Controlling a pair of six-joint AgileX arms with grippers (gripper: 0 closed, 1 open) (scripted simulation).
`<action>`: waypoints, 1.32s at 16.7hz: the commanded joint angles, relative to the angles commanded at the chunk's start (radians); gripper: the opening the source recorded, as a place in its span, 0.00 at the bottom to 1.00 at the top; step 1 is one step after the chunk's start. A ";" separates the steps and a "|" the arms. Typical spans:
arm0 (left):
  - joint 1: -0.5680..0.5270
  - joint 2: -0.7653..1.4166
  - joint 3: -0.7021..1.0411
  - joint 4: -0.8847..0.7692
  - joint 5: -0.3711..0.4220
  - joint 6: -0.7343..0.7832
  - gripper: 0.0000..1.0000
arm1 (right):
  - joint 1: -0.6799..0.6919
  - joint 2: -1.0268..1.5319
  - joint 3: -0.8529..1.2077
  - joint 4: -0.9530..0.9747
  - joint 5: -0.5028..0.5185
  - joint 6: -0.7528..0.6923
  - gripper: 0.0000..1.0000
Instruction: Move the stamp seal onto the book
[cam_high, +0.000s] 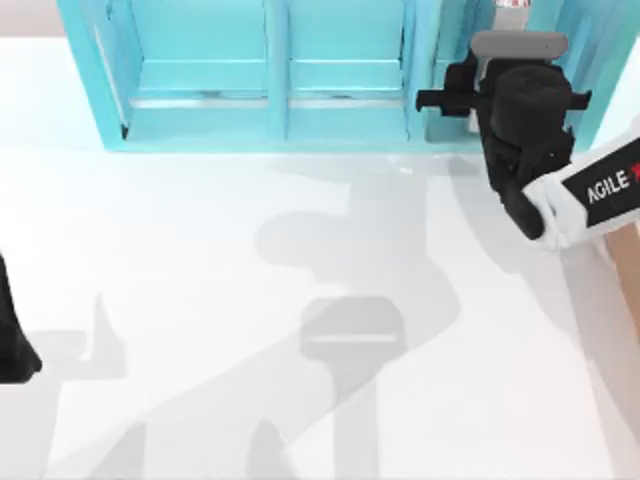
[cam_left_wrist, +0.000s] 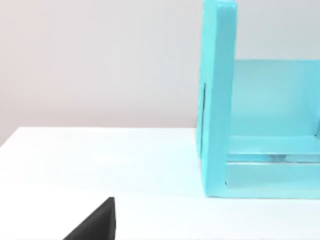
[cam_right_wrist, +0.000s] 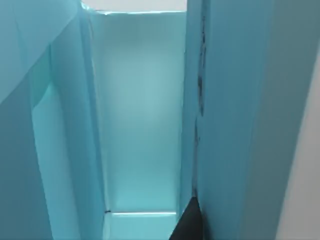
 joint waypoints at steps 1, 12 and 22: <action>0.000 0.000 0.000 0.000 0.000 0.000 1.00 | 0.000 0.000 0.000 0.000 0.000 0.000 0.00; 0.000 0.000 0.000 0.000 0.000 0.000 1.00 | 0.029 -0.114 -0.050 -0.070 0.030 0.009 0.00; 0.000 0.000 0.000 0.000 0.000 0.000 1.00 | 0.202 -0.856 -0.347 -0.492 0.196 0.038 0.00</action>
